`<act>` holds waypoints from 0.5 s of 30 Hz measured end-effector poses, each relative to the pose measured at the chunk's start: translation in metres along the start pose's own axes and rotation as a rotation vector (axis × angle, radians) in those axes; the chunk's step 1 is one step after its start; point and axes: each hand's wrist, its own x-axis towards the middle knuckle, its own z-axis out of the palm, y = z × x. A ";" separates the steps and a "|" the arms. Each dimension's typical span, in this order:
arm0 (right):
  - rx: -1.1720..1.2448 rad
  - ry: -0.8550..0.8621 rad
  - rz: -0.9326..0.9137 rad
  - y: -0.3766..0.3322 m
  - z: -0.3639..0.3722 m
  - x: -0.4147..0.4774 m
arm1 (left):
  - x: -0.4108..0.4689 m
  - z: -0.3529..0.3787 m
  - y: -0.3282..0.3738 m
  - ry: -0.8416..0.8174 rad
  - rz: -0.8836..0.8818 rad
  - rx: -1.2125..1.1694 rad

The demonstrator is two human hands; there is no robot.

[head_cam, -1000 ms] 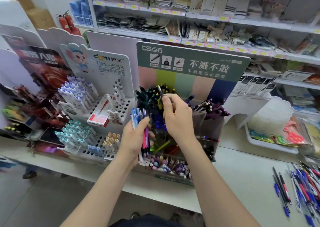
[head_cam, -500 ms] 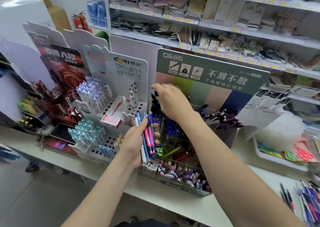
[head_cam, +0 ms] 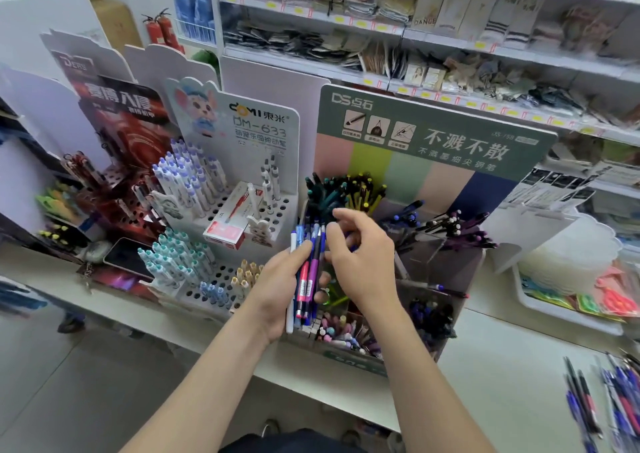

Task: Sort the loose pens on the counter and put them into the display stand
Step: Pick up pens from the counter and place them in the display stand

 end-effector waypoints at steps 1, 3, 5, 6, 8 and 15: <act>0.084 -0.040 0.132 0.001 -0.004 -0.006 | -0.001 0.001 -0.002 -0.049 -0.012 0.037; 0.252 -0.135 0.338 0.002 -0.014 -0.016 | -0.004 0.005 -0.005 -0.161 -0.054 0.109; 0.469 -0.187 0.508 0.002 -0.026 -0.021 | -0.006 0.009 -0.008 -0.249 -0.090 0.159; 0.547 -0.189 0.569 0.003 -0.032 -0.023 | -0.006 0.010 -0.009 -0.268 -0.108 0.181; 0.597 -0.162 0.651 0.007 -0.041 -0.026 | -0.007 0.013 -0.013 -0.286 -0.153 0.222; 0.492 -0.063 0.553 0.032 -0.049 -0.041 | -0.001 0.018 -0.025 -0.394 -0.309 0.238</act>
